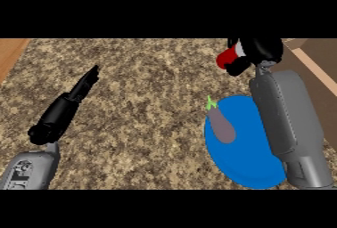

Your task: Pick the can from the plate and place it in the cardboard box

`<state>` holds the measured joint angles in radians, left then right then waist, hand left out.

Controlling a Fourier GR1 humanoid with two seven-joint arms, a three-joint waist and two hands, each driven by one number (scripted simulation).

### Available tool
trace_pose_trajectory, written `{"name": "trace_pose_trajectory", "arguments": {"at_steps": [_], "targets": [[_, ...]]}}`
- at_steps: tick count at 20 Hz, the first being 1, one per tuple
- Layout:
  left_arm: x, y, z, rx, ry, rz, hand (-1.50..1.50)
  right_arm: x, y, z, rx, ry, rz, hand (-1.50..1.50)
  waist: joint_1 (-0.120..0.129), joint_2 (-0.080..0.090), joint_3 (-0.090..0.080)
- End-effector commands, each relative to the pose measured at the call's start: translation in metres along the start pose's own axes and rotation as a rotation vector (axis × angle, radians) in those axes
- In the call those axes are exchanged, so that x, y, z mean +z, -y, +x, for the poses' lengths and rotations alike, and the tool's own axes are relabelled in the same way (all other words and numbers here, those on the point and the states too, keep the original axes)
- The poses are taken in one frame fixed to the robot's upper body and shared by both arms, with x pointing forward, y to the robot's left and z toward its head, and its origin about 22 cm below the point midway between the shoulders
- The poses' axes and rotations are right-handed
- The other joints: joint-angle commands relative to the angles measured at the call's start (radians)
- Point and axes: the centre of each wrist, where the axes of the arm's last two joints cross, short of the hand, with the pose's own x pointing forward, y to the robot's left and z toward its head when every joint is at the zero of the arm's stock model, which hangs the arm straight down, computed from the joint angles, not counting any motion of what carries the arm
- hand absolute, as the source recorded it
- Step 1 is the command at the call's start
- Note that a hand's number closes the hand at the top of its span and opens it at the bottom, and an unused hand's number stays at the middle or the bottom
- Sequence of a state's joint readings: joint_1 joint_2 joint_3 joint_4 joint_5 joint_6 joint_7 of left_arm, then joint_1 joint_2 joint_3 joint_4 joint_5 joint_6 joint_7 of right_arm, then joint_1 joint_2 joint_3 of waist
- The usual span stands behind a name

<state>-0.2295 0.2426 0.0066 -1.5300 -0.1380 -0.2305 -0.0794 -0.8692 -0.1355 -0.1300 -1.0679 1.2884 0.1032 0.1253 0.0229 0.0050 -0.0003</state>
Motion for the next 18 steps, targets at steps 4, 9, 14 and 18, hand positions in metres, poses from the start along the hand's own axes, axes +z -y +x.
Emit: {"name": "trace_pose_trajectory", "arguments": {"at_steps": [4,9,14,18], "targets": [[0.0,-0.006,-0.003,0.0,-0.006,0.033,0.0,-0.014,0.052,-0.022,-0.169,-0.307,-0.248,1.5,-0.017,-0.002,0.0],[-0.005,-0.006,0.007,-0.002,-0.007,0.02,0.0,-0.017,0.079,-0.057,-0.158,-0.451,-0.314,1.5,-0.019,-0.005,0.0],[0.006,0.0,0.011,-0.001,-0.007,0.013,0.0,-0.018,0.098,-0.121,-0.164,-0.56,-0.352,1.5,-0.008,-0.003,0.001],[0.011,0.001,0.001,0.003,0.008,0.011,0.0,-0.015,0.097,-0.162,-0.034,-0.58,-0.262,1.5,0.0,0.002,0.0]]}}
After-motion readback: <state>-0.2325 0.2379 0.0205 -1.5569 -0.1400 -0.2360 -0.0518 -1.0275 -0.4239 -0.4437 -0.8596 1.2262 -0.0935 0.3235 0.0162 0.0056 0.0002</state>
